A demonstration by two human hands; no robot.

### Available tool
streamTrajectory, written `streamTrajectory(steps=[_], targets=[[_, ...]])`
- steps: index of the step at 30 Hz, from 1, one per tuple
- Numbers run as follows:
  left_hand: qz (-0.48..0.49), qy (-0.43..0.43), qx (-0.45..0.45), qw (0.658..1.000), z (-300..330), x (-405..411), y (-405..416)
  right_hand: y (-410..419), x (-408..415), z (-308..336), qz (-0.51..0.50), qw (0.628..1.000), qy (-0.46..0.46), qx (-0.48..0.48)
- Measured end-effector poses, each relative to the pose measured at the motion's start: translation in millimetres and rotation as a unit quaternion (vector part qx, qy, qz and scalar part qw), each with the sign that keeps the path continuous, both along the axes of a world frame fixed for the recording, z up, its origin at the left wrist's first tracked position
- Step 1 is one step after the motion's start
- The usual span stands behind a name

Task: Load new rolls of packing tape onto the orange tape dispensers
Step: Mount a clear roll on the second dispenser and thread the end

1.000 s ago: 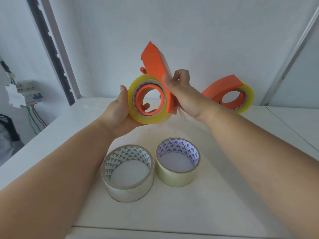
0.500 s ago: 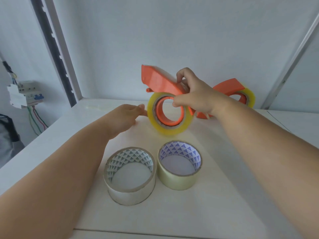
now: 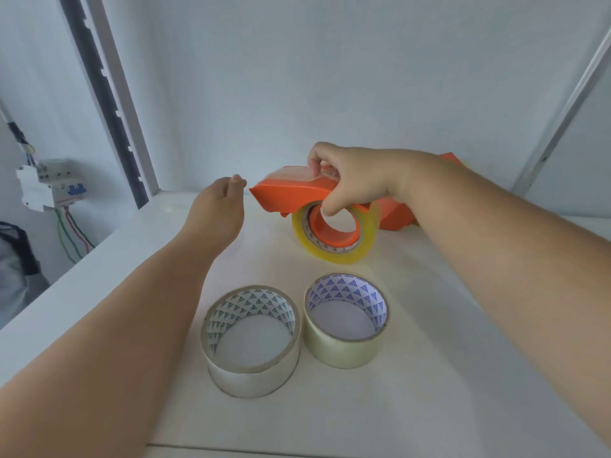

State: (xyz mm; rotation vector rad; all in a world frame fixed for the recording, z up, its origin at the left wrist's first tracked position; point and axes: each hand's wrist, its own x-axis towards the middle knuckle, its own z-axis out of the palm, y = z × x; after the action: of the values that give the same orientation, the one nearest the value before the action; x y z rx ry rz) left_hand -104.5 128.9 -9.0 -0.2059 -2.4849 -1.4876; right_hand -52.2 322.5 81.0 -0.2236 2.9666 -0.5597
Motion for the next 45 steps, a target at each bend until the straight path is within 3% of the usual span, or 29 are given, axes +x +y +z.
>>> streamTrajectory(steps=[8,11,16,21,34,41,45], targets=[[0.004,0.114,0.032,0.993,4,6,-5,-3,-2,-7,0.056,0.998,0.022,-0.02],[-0.062,0.174,-0.007,0.983,4,12,0,-9,-3,-5,0.074,0.997,0.033,0.0],[-0.149,0.205,-0.093,0.963,3,18,7,-18,-16,-9,0.066,0.995,0.075,0.011],[-0.138,0.198,-0.122,0.963,4,15,-2,-25,-21,-11,0.073,0.988,0.132,-0.017],[-0.103,0.167,-0.211,0.958,6,12,-10,-33,-24,-12,0.057,0.992,0.106,-0.044],[-0.116,0.135,-0.206,0.962,7,14,-16,-31,-20,-11,0.037,0.986,0.102,-0.123],[-0.112,0.099,-0.191,0.97,10,20,-24,-33,-19,-15,0.046,0.987,0.12,-0.101]])
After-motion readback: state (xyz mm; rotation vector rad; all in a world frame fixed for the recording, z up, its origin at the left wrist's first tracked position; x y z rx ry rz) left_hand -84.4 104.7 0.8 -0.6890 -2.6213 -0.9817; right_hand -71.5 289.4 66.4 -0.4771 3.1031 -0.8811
